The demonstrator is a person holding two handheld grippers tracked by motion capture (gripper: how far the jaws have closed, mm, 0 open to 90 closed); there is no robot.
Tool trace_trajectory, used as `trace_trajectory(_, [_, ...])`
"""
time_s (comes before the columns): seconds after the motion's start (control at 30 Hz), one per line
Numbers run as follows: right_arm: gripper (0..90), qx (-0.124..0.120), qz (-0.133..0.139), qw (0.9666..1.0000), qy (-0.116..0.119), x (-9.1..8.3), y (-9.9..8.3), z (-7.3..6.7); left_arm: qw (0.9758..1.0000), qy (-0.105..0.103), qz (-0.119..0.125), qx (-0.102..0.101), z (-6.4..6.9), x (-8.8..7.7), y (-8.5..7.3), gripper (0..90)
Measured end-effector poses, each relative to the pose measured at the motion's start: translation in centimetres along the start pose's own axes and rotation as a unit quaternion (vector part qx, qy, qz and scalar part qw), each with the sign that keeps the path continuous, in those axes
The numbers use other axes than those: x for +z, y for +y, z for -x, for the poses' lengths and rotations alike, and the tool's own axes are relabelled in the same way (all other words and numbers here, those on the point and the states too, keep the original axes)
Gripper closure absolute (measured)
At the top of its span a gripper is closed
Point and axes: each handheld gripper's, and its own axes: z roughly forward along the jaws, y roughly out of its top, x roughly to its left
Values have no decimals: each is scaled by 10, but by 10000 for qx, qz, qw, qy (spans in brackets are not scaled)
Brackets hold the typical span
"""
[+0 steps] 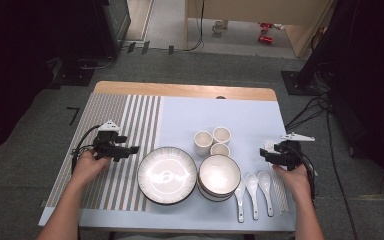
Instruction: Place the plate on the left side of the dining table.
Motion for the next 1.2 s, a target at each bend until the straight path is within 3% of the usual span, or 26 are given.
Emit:
trace_trajectory(0.3, [347,-42,49,9998,187,-10,2,-12,9998,-154,84,14,2,-4,3,273])
trace_trajectory(0.67, [352,-212,151,9990,369,-26,6,-37,9992,-382,107,85,8,-6,5,282])
trace_trajectory(1.0, [365,-285,369,9977,487,-41,13,-53,9979,-580,225,179,15,-9,9,283])
trace_trajectory(1.2, [397,-384,384,9964,647,-51,11,-67,9968,-687,297,270,20,-12,11,349])
